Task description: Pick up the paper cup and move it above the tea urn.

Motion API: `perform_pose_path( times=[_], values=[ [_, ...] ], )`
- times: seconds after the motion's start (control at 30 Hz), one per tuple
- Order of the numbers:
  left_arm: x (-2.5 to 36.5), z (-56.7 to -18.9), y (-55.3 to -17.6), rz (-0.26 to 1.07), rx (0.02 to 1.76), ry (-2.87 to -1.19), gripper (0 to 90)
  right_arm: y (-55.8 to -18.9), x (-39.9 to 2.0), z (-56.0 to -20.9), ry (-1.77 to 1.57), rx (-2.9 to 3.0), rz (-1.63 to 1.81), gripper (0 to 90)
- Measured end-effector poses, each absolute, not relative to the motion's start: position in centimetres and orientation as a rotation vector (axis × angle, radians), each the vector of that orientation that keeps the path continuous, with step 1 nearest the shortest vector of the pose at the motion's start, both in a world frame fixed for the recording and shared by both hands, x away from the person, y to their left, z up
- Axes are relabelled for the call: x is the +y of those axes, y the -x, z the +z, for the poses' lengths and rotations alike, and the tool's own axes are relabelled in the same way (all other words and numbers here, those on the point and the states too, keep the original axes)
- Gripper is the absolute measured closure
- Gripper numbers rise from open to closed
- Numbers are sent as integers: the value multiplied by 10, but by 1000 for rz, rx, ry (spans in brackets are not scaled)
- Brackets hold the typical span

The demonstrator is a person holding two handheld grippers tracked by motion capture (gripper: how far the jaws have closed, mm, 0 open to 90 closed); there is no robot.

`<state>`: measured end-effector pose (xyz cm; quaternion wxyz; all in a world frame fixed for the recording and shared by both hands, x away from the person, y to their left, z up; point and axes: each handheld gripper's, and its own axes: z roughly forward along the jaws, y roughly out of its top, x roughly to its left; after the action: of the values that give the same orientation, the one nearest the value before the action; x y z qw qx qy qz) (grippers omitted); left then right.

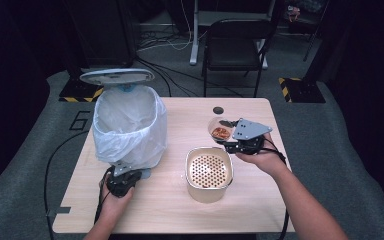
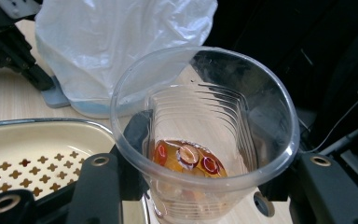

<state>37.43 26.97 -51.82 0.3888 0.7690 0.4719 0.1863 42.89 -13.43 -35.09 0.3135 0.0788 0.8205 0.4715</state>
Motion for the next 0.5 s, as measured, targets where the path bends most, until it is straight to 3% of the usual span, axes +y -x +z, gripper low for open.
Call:
perform_pose_path(
  times=[0.5],
  values=[
    [269, -519, -374, 478, 1200, -1948, 900, -424, -130, -354, -83, 2132, 1181, 464]
  ],
)
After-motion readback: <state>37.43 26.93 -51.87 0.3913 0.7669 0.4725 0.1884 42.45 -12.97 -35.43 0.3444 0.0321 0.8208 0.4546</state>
